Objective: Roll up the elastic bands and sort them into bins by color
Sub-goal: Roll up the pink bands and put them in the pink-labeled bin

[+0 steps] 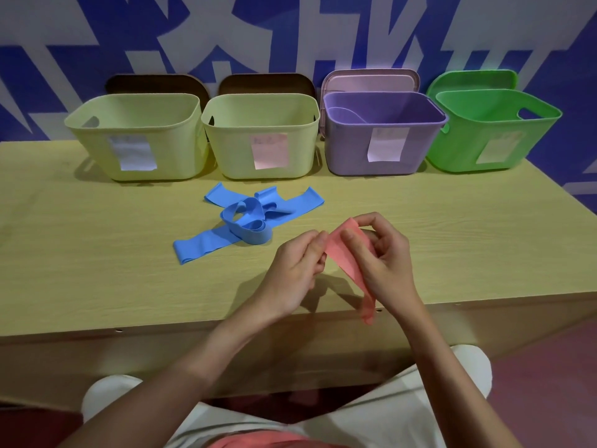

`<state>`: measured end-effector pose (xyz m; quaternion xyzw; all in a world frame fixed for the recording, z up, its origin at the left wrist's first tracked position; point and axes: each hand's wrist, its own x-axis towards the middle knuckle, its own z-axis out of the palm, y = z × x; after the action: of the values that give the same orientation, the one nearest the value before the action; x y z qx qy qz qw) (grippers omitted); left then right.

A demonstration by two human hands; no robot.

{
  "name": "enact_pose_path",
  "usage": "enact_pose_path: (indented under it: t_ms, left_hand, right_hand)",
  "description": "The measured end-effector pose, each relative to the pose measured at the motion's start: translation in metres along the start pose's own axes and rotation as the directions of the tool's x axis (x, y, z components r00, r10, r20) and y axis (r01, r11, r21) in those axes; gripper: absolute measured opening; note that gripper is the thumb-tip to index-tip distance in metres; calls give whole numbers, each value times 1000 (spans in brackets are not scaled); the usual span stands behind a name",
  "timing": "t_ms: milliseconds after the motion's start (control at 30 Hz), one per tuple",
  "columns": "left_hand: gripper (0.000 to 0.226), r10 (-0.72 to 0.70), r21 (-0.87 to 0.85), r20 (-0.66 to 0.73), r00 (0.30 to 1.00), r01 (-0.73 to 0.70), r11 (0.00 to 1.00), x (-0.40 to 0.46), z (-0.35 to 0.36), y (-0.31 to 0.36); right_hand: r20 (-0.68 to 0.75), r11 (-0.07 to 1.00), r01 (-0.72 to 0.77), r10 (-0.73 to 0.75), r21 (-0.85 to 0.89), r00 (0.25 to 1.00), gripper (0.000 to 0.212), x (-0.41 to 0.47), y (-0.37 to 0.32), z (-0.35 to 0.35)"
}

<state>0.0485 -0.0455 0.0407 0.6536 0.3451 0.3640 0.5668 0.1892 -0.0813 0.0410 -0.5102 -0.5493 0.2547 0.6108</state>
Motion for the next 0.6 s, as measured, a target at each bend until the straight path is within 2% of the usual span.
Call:
enact_pose_path:
  t_ms: [167, 300, 433, 600]
  left_hand:
    - [39, -130, -172, 14, 991, 131, 976, 1, -1, 6]
    - [43, -189, -291, 67, 980, 200, 936, 5, -9, 8]
    - [44, -224, -275, 125, 967, 251, 928, 8, -10, 10]
    - [45, -157, -147, 20, 987, 158, 976, 8, -5, 8]
  right_hand:
    - [75, 999, 27, -25, -28, 997, 20, -4, 2, -3]
    - [70, 1000, 21, -20, -19, 997, 11, -3, 6, -4]
    - [31, 1000, 18, -17, -22, 999, 8, -1, 6, -3]
    - [8, 1000, 18, -18, -11, 1000, 5, -2, 8, -1]
